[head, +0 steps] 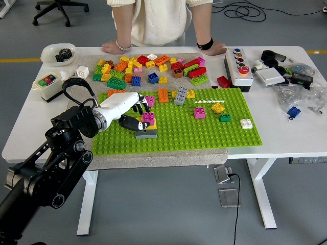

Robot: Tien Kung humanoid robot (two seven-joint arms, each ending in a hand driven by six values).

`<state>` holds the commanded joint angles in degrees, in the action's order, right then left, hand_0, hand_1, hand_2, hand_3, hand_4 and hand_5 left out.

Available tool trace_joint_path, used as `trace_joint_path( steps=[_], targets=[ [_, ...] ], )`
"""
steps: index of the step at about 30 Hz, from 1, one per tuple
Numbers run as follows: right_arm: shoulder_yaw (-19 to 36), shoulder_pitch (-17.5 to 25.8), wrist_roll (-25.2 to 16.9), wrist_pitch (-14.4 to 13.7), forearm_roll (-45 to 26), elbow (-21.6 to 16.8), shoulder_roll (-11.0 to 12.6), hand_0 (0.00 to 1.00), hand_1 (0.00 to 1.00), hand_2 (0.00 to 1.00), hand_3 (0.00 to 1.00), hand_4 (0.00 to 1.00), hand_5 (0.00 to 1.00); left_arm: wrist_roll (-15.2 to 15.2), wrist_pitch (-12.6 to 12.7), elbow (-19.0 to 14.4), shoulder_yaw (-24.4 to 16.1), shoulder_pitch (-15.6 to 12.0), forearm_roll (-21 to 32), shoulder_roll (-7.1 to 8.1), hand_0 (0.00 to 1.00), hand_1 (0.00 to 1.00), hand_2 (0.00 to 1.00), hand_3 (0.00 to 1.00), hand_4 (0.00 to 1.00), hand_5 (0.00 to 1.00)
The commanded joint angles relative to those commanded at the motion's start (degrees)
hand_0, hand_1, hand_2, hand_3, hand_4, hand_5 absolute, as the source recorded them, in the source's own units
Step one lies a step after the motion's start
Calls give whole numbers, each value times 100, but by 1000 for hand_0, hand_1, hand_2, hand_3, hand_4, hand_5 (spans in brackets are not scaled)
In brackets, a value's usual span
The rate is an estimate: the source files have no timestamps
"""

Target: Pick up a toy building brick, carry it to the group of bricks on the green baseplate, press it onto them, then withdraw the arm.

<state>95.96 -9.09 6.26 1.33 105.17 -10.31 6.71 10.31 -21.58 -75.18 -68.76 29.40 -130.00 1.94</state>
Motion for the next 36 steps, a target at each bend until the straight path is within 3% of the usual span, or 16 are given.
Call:
trace_joint_path(
  steps=[28, 34, 36],
  targets=[
    [-30, 15, -4, 19, -25, 0, -8, 744, 642, 682, 634, 843, 520, -17, 22, 16, -41, -7, 6, 8, 671, 635, 572, 558, 815, 308],
    [-34, 16, -5, 23, -26, 0, -10, 744, 642, 682, 634, 843, 519, -34, 32, 29, -46, -8, 72, 8, 676, 646, 580, 569, 835, 317],
    [-33, 16, -5, 23, -24, 0, -12, 744, 641, 682, 634, 843, 520, -40, 42, 36, -46, -7, 91, 7, 688, 654, 591, 588, 880, 361]
  ],
)
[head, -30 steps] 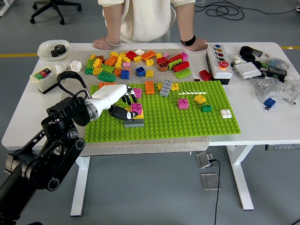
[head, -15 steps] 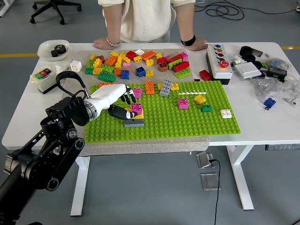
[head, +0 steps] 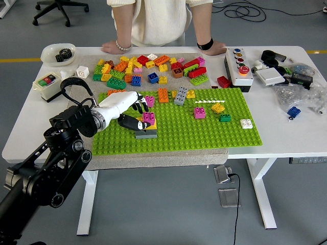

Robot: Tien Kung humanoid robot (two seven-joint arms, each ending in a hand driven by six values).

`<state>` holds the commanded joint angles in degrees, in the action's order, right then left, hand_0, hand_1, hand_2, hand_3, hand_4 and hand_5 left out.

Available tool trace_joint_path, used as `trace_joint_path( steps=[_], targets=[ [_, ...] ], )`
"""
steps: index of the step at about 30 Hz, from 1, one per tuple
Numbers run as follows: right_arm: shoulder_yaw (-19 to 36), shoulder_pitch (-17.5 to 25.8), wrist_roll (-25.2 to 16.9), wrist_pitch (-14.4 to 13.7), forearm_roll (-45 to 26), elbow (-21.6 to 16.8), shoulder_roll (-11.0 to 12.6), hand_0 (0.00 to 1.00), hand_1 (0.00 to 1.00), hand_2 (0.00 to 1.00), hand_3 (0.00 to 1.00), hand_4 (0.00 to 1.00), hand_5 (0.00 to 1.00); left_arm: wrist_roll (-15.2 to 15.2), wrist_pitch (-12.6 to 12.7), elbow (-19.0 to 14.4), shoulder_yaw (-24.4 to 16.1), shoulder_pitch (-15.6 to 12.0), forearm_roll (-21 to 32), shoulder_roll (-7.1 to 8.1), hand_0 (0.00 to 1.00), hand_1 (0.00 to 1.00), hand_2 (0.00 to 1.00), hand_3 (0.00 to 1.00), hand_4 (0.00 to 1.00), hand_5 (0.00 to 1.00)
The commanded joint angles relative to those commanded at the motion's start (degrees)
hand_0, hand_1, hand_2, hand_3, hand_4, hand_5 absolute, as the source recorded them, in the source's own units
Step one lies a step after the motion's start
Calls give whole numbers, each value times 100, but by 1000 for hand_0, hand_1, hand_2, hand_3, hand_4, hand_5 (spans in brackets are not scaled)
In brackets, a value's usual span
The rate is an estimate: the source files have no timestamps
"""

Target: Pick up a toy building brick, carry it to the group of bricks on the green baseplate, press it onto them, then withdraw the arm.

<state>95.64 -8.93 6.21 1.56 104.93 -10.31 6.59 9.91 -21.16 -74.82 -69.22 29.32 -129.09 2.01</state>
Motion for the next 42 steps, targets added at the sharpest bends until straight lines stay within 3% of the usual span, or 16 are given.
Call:
trace_joint_path(
  steps=[4, 5, 21, 22, 23, 28, 29, 34, 35, 40, 42],
  targets=[
    [2, 2, -1, 0, 2, 0, 0, 744, 641, 682, 634, 843, 520, -7, 16, 13, -2, 0, 34, -2, 688, 654, 591, 588, 880, 361],
    [3, 3, 0, 0, 3, 0, 0, 744, 641, 682, 632, 843, 520, -9, 18, 16, -3, -1, 42, -2, 698, 662, 634, 638, 967, 461],
    [6, -1, -1, -2, -2, 0, 1, 744, 640, 682, 632, 843, 520, -71, 87, 37, -7, 12, 118, -7, 714, 674, 668, 725, 996, 501],
    [5, -2, -2, -2, -4, 0, 0, 744, 640, 682, 632, 843, 520, -85, 135, 26, 4, 14, 140, -5, 714, 674, 668, 725, 996, 501],
    [5, -2, -2, -3, -4, 0, 0, 744, 641, 682, 632, 843, 519, -89, 151, 22, 7, 15, 146, -5, 748, 701, 695, 800, 998, 514],
    [5, -5, -3, -4, -11, 0, 2, 744, 641, 682, 632, 843, 519, -225, 452, 48, 153, 55, 194, -8, 748, 701, 695, 800, 998, 514],
    [5, -5, -3, -4, -12, 0, 2, 744, 640, 682, 632, 843, 520, -244, 492, 60, 175, 62, 194, -10, 849, 793, 755, 847, 998, 522],
    [1, -12, -3, -2, -15, 0, 6, 744, 640, 682, 632, 843, 520, -477, 899, 302, 471, 236, 33, -17, 849, 793, 755, 847, 998, 522],
    [-1, -13, -4, -3, -17, 0, 6, 744, 640, 682, 633, 843, 520, -509, 964, 350, 519, 267, 13, -18, 922, 854, 800, 869, 998, 505],
    [-1, -23, -4, -2, -17, 0, 11, 744, 640, 682, 633, 843, 520, -653, 1179, 605, 799, 456, -91, -34, 922, 854, 800, 869, 998, 505],
    [0, -25, -4, -3, -18, 0, 11, 744, 640, 682, 633, 843, 520, -675, 1225, 649, 844, 487, -91, -37, 967, 889, 825, 885, 998, 495]
  ],
)
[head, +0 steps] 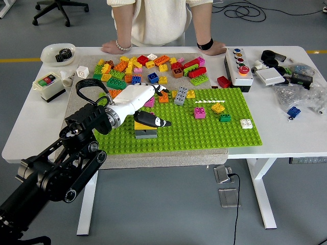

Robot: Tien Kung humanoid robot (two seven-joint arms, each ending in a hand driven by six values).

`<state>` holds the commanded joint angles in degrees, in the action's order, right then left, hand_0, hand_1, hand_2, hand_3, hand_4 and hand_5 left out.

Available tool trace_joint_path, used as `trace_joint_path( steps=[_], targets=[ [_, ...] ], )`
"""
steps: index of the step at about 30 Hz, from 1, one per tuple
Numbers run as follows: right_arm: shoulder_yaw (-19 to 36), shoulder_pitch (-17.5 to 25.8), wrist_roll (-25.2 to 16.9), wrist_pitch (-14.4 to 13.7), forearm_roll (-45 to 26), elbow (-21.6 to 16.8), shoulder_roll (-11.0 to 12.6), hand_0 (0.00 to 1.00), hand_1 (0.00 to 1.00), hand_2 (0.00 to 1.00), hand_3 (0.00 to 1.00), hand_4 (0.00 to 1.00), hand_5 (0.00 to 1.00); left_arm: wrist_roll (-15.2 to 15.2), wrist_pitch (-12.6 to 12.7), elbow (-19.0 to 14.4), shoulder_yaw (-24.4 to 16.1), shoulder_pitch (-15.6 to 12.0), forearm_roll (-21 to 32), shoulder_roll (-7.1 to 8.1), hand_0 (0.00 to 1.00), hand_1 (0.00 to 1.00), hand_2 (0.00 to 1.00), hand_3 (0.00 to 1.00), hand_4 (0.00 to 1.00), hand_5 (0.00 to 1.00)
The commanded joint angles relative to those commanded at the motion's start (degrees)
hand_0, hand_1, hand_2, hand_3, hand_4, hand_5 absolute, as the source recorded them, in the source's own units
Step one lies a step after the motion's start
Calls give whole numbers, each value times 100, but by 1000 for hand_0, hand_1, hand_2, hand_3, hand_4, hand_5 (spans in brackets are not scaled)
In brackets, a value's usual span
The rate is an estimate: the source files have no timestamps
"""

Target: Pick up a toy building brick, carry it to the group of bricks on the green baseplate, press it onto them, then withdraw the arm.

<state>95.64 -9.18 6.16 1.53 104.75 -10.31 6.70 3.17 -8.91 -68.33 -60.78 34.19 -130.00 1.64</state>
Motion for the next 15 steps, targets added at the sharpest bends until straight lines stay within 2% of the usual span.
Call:
trace_joint_path(
  steps=[10, 11, 15],
  targets=[
    [-9, -9, 1, 4, 9, 0, 6, 744, 640, 682, 633, 843, 520, -133, 448, 314, 291, 390, 0, -39, 998, 917, 848, 899, 998, 460],
    [-11, -10, 0, 5, 12, 0, 5, 744, 640, 682, 633, 843, 519, -149, 493, 340, 319, 425, 0, -39, 998, 920, 857, 898, 998, 366],
    [-20, -11, 1, 6, 29, 0, 1, 744, 640, 682, 633, 843, 519, -299, 767, 516, 533, 594, 0, -27, 998, 920, 857, 898, 998, 366]
  ],
)
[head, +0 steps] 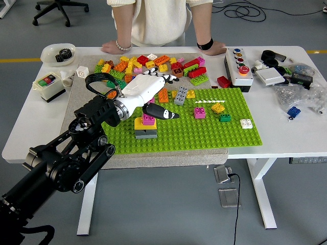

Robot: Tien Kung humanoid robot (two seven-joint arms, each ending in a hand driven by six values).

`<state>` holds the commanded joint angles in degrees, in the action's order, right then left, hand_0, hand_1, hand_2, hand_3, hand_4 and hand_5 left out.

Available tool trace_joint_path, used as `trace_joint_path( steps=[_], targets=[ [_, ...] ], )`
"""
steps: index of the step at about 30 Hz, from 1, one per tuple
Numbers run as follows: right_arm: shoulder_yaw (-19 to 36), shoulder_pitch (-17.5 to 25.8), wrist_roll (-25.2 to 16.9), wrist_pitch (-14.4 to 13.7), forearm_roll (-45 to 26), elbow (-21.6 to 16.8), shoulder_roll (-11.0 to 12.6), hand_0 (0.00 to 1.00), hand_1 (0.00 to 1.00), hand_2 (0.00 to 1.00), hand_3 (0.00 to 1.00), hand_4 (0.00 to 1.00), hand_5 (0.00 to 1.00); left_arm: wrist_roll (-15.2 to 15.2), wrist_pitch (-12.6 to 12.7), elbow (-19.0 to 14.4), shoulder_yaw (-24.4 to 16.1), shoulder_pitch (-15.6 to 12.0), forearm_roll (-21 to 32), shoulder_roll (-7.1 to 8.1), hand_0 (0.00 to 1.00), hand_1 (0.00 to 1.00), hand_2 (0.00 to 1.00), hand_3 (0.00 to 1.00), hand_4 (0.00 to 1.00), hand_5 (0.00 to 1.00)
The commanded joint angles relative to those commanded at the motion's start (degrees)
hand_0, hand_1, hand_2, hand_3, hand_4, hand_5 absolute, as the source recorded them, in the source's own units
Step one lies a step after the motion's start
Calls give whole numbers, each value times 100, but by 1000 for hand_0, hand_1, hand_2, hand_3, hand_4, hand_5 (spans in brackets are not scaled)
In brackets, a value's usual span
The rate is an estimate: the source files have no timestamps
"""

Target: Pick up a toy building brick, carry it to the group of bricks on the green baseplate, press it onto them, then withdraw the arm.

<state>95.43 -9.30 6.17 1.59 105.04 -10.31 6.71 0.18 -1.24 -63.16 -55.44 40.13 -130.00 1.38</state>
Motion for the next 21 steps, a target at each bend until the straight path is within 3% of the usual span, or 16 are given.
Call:
trace_joint_path(
  steps=[2, 11, 21],
  targets=[
    [0, 4, 0, 1, 6, 0, -1, 744, 640, 682, 633, 843, 519, -68, 74, 25, 96, 64, 0, 28, 998, 928, 869, 905, 998, 311],
    [-22, -2, -5, 8, 27, 0, -8, 744, 640, 683, 634, 843, 520, -306, 349, 164, 624, 365, 0, 135, 998, 942, 904, 925, 998, 297],
    [-38, -10, -1, 15, 44, 0, -9, 744, 640, 680, 635, 843, 520, -454, 1153, 482, 1271, 581, 0, 230, 998, 931, 897, 920, 998, 270]
  ],
)
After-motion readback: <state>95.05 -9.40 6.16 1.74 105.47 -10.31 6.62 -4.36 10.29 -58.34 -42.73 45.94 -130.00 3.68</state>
